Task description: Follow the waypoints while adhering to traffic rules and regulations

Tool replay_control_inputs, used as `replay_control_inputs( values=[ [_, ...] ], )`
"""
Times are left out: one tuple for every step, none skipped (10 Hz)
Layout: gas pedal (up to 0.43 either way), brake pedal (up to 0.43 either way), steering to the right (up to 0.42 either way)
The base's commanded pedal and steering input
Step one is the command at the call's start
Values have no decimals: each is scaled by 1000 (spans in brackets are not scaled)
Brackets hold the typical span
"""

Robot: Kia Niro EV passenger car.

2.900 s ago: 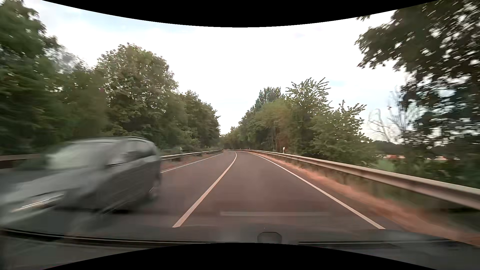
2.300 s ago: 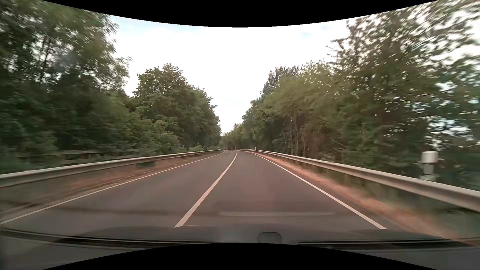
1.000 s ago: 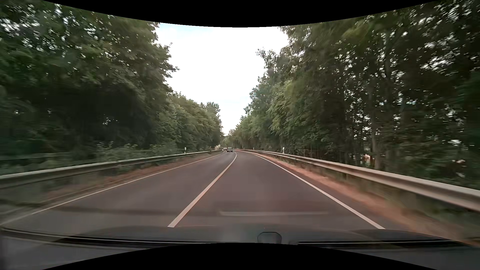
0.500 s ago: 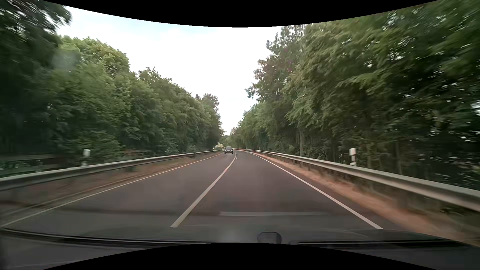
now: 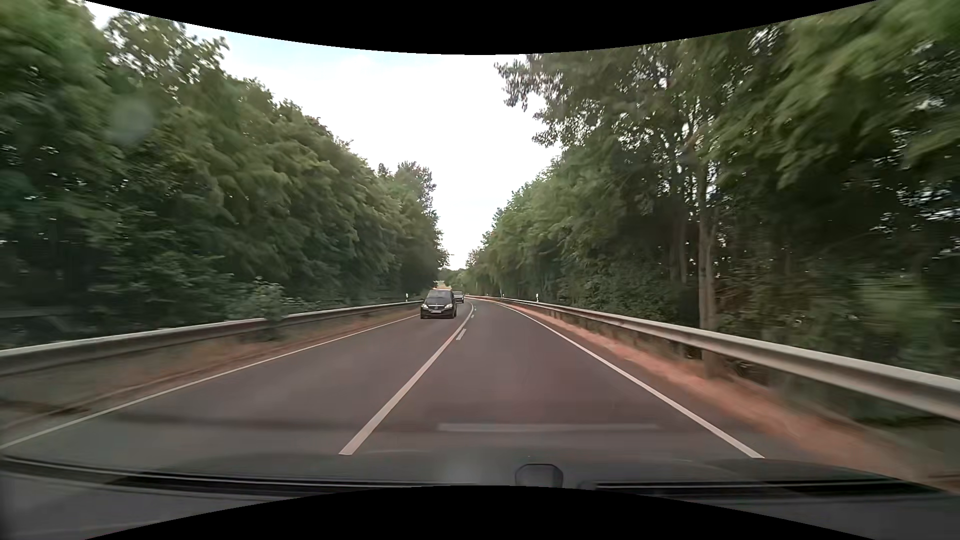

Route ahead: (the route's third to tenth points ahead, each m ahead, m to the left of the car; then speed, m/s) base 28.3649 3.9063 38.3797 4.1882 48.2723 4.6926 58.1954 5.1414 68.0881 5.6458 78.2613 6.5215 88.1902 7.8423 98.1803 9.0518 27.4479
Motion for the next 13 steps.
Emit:
replay_control_inputs(
  values=[
    [220,0,-11],
    [220,0,-11],
    [209,0,-11],
    [197,0,-11],
    [189,0,-11],
    [169,0,-11],
    [169,0,-11],
    [169,0,-11],
    [169,0,-11],
    [169,0,-11],
    [169,0,-11],
    [157,0,-11],
    [157,0,-11]
  ],
)
